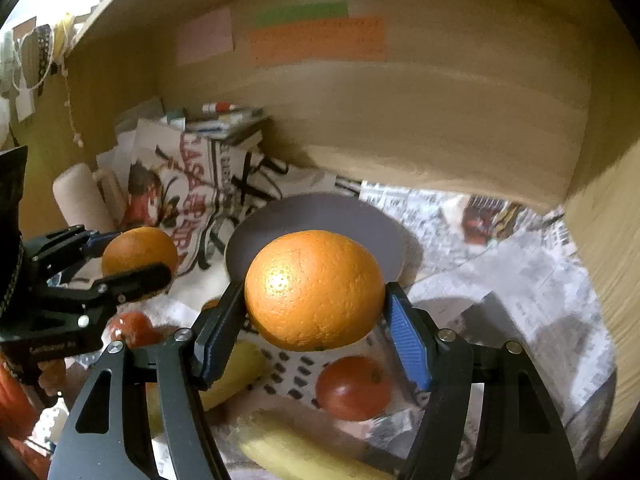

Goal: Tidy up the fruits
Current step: 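Grasp a large orange with the left tool while the right tool grasps another orange, then carry both oranges onto the grey plate and open both tools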

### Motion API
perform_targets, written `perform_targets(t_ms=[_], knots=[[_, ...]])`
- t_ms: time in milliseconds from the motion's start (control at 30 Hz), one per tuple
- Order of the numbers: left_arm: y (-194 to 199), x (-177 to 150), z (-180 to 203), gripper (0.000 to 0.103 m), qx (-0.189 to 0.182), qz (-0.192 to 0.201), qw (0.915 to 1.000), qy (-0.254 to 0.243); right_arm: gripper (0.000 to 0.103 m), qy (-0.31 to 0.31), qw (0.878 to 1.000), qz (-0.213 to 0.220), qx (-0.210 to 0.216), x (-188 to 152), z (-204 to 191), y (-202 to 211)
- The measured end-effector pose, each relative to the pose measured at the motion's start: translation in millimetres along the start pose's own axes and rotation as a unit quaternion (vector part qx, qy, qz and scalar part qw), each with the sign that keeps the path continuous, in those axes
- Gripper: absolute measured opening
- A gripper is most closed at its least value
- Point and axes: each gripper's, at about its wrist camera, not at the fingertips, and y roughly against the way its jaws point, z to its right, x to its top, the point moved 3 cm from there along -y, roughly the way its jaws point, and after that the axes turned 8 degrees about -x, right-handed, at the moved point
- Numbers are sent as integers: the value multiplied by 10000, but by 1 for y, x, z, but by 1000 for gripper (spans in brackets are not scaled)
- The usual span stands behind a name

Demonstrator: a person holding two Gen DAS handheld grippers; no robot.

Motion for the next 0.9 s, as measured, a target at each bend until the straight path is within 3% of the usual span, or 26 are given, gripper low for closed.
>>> perform_targets(t_ms=[333, 633, 900], knots=[[4, 36, -9, 59, 220, 279, 9993, -71, 66, 140, 9990, 374, -225, 24, 8, 9], [-15, 56, -10, 59, 287, 175, 9992, -207, 66, 367, 9979, 297, -440, 37, 11, -13], [-43, 69, -12, 59, 354, 36, 9988, -349, 66, 238, 9992, -27, -327, 45, 23, -45]])
